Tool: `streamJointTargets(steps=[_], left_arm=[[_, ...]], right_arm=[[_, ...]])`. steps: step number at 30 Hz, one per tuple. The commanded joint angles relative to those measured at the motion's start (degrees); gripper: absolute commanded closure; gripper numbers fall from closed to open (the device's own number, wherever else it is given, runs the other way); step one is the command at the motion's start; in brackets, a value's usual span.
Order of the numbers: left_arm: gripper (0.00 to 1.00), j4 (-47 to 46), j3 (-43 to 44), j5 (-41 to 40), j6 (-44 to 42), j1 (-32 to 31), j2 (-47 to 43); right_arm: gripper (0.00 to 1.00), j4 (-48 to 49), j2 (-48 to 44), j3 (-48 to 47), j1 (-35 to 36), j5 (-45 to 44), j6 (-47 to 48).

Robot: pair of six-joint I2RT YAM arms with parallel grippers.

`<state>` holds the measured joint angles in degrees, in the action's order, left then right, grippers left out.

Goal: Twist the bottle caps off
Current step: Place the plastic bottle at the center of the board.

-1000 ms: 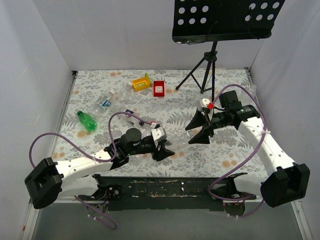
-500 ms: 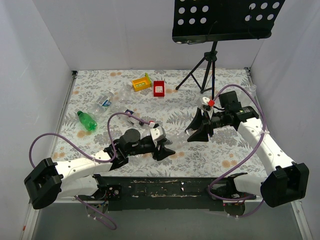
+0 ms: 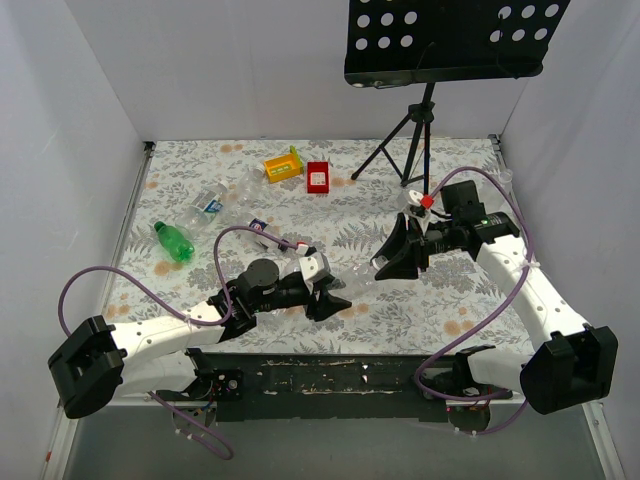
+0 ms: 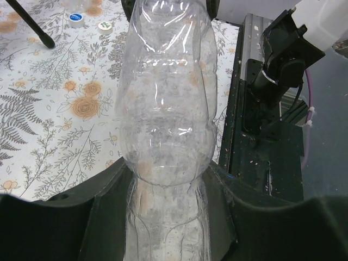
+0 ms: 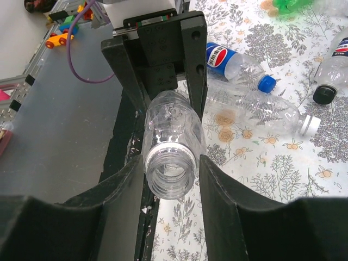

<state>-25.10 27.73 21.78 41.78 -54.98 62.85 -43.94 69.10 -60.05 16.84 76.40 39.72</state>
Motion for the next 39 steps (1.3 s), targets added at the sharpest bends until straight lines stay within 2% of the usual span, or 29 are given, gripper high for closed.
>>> streamJointTargets(steps=[1, 2, 4, 6, 8, 10, 12, 17, 21, 24, 26, 28, 29, 30, 32, 39], left_arm=[[1.00, -1.00, -0.57, -1.39, -0.38, -0.21, -1.68], [1.00, -0.91, -0.57, -1.39, -0.38, -0.21, -1.59], [1.00, -0.91, -0.57, -1.30, -0.30, -0.21, -1.50], [1.00, -1.09, -0.74, -1.21, -0.12, -0.22, -1.33], [1.00, -1.18, -0.74, -1.21, -0.03, -0.21, -1.33], [1.00, -1.35, -0.74, -1.21, 0.06, -0.21, -1.24], [1.00, -1.61, -0.92, -1.48, 0.14, -0.21, -1.41], [0.98, -2.23, -1.09, -1.65, 0.67, -0.21, -0.98], [0.95, -2.41, -1.01, -1.56, 1.02, -0.21, -0.36], [0.78, -2.23, -0.83, -2.18, 1.37, -0.21, -0.62], [0.60, -2.06, -0.83, -3.14, 1.64, -0.21, -1.15], [0.36, -1.62, -0.92, -4.55, 1.99, -0.21, -2.02], [0.31, -1.62, -1.18, -5.34, 2.08, -0.21, -2.81], [0.17, -1.70, -1.53, -5.87, 1.99, -0.21, -3.52], [0.02, -1.18, -2.15, -7.01, 1.64, -0.21, -5.62], [0.02, 7.77, -0.05, -10.79, -3.97, -0.21, -13.44]], right_arm=[[0.89, 0.88, -0.19, -1.03, -0.58, 4.11, -1.49], [0.93, 0.88, -0.28, -0.95, -0.58, 4.45, -1.49], [0.92, 1.66, -0.46, -0.68, -0.76, 5.25, -2.36], [0.84, 3.76, -0.63, 0.02, -1.11, 6.04, -4.82], [0.69, 6.05, -0.81, 1.16, -1.46, 7.00, -7.54], [0.68, 7.90, -1.33, 2.13, -1.55, 7.45, -9.40], [0.72, 9.22, -1.77, 2.74, -1.55, 7.10, -10.45], [0.91, 11.94, -2.04, 3.45, -1.81, 9.64, -13.26], [0.99, 14.41, -1.78, 3.36, -2.08, 11.75, -15.64], [0.99, 15.03, -1.60, 3.19, -2.16, 12.02, -15.91], [0.99, 15.11, -1.95, 3.10, -2.25, 11.58, -15.91], [0.99, 15.20, -2.21, 3.10, -2.77, 10.35, -15.91], [0.99, 15.20, -2.39, 3.10, -3.13, 9.65, -15.91], [0.99, 15.03, -2.65, 2.92, -3.56, 9.03, -15.82], [0.99, 14.07, -2.92, 2.84, -4.71, 7.54, -14.77], [0.99, -1.30, -3.09, -1.99, -7.08, -2.03, 0.08]])
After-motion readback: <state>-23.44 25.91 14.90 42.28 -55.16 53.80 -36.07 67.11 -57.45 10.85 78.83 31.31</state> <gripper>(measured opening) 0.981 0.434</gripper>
